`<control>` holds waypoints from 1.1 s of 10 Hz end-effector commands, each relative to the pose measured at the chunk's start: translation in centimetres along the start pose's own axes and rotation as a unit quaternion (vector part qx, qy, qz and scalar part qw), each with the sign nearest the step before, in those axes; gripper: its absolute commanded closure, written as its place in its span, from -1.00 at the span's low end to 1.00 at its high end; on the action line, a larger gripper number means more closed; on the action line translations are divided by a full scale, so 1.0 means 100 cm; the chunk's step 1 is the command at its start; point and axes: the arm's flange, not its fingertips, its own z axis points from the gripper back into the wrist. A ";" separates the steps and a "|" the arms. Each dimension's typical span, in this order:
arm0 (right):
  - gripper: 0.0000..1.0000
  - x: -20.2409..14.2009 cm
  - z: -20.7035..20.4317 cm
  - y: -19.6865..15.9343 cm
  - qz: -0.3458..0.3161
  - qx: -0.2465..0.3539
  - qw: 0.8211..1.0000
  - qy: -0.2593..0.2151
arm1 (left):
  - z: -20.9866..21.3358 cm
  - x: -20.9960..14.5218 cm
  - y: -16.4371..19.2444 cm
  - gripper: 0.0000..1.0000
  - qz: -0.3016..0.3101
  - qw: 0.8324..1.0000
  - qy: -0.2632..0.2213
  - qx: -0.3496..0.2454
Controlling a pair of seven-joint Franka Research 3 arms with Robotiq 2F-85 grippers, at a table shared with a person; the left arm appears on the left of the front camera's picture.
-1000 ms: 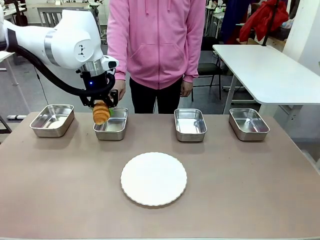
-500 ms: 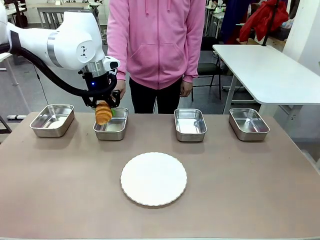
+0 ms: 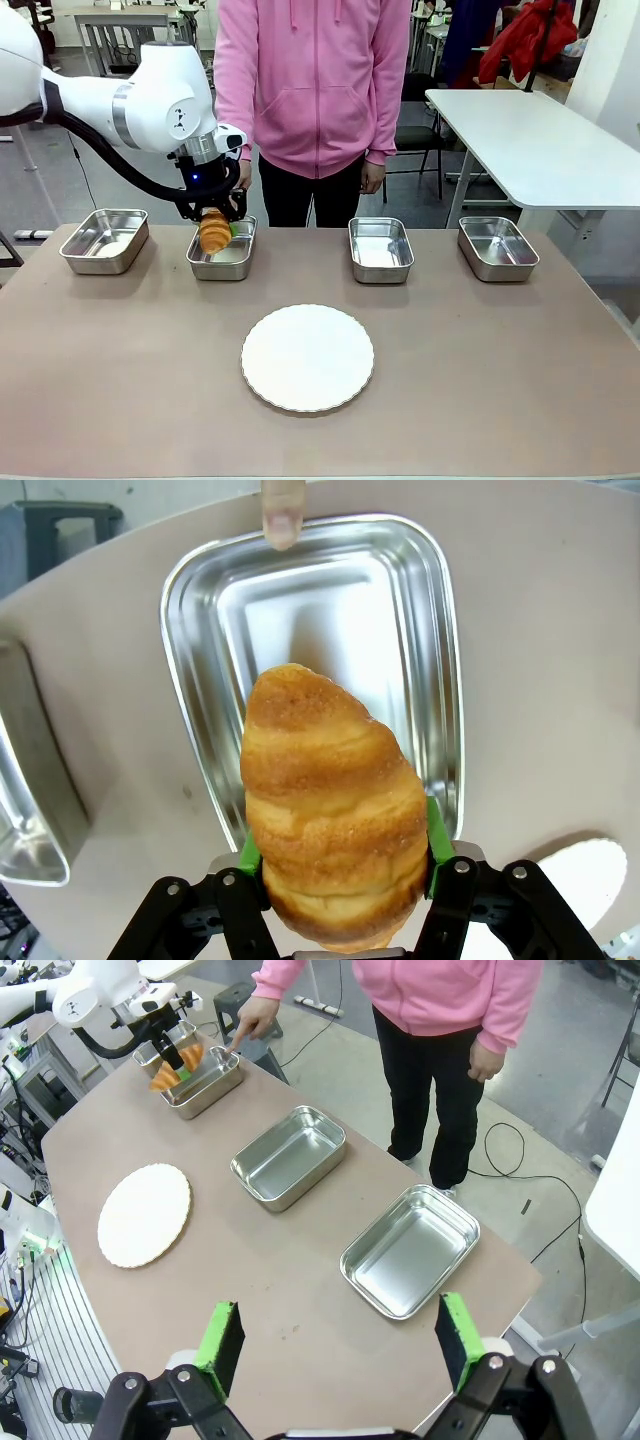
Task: Place the bread in the container.
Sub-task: Place the Butter Roll into the Airtight Container indicated by the human.
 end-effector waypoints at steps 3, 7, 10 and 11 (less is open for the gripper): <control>-1.00 0.001 0.000 0.002 0.002 0.002 1.000 -0.005 | -0.011 0.021 0.010 -0.29 -0.018 1.000 -0.005 -0.013; -1.00 0.001 0.000 0.002 0.002 0.002 1.000 -0.005 | -0.012 0.021 0.011 -1.00 -0.018 1.000 -0.008 -0.021; -1.00 0.001 0.000 0.002 0.002 0.002 1.000 -0.005 | -0.006 0.016 0.005 -1.00 -0.005 0.999 0.029 -0.016; -1.00 0.001 0.000 0.002 0.002 0.002 1.000 -0.005 | -0.013 0.020 0.005 -1.00 -0.010 1.000 -0.004 -0.012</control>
